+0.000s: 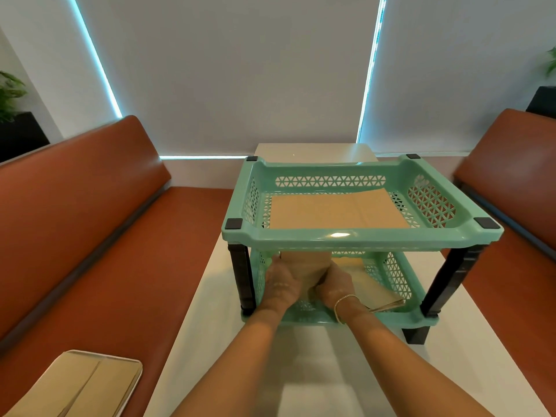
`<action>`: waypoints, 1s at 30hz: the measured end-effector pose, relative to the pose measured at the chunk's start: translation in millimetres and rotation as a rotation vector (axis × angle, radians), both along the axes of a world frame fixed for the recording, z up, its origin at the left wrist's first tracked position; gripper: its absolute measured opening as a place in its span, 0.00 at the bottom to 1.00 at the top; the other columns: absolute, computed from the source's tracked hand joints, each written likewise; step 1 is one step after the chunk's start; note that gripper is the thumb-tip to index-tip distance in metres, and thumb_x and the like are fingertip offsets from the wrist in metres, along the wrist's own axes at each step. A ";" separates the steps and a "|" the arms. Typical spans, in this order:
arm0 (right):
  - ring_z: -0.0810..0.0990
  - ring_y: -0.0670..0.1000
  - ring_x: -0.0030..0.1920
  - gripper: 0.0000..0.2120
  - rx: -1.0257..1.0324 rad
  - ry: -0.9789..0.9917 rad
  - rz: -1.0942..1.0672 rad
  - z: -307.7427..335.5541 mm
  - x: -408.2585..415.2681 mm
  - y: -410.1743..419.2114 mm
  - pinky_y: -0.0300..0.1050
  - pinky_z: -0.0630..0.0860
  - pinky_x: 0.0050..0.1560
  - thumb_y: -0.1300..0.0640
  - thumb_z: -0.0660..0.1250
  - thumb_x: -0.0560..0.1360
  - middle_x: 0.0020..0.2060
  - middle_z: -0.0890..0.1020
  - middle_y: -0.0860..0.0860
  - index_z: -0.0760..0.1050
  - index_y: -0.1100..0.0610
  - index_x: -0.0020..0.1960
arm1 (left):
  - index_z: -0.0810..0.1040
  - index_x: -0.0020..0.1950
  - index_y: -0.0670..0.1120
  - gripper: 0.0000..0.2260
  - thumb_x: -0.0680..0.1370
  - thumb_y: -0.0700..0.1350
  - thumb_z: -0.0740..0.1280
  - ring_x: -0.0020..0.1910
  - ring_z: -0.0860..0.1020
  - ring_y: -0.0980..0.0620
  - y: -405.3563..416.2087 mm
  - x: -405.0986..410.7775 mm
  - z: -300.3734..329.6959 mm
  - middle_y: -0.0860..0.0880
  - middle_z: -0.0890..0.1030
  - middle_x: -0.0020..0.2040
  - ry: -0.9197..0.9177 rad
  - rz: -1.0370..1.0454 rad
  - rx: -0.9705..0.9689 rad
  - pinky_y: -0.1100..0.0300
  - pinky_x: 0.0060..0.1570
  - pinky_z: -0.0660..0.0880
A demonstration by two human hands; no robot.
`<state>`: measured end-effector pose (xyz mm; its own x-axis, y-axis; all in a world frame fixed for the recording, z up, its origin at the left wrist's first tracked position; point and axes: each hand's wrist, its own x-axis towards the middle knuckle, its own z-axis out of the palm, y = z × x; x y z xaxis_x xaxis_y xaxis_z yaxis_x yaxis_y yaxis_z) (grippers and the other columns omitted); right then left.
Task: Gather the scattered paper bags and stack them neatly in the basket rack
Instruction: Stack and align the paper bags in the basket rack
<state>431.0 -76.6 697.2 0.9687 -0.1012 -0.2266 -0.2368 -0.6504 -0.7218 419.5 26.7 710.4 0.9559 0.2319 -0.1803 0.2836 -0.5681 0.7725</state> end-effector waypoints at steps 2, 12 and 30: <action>0.77 0.58 0.57 0.18 -0.023 0.019 0.014 -0.5 -0.1 1.3 0.40 0.70 0.49 0.64 0.64 0.71 0.55 0.79 0.58 0.71 0.59 0.61 | 0.62 0.71 0.41 0.21 0.78 0.37 0.60 0.67 0.69 0.43 2.3 -3.1 -3.1 0.41 0.71 0.67 0.061 -0.061 0.043 0.58 0.65 0.65; 0.75 0.58 0.60 0.20 -0.143 0.125 0.123 3.9 1.5 -0.6 0.45 0.72 0.57 0.63 0.63 0.72 0.58 0.77 0.58 0.67 0.59 0.63 | 0.66 0.68 0.36 0.16 0.81 0.37 0.55 0.65 0.71 0.44 6.9 -0.6 2.7 0.40 0.71 0.67 0.295 -0.100 0.193 0.58 0.61 0.69; 0.76 0.55 0.60 0.15 -0.423 0.125 0.218 11.4 -0.2 12.3 0.41 0.72 0.58 0.59 0.60 0.76 0.59 0.78 0.58 0.74 0.64 0.60 | 0.73 0.63 0.36 0.15 0.80 0.40 0.56 0.64 0.73 0.44 7.7 -0.2 6.2 0.40 0.74 0.64 0.306 -0.158 0.423 0.59 0.59 0.71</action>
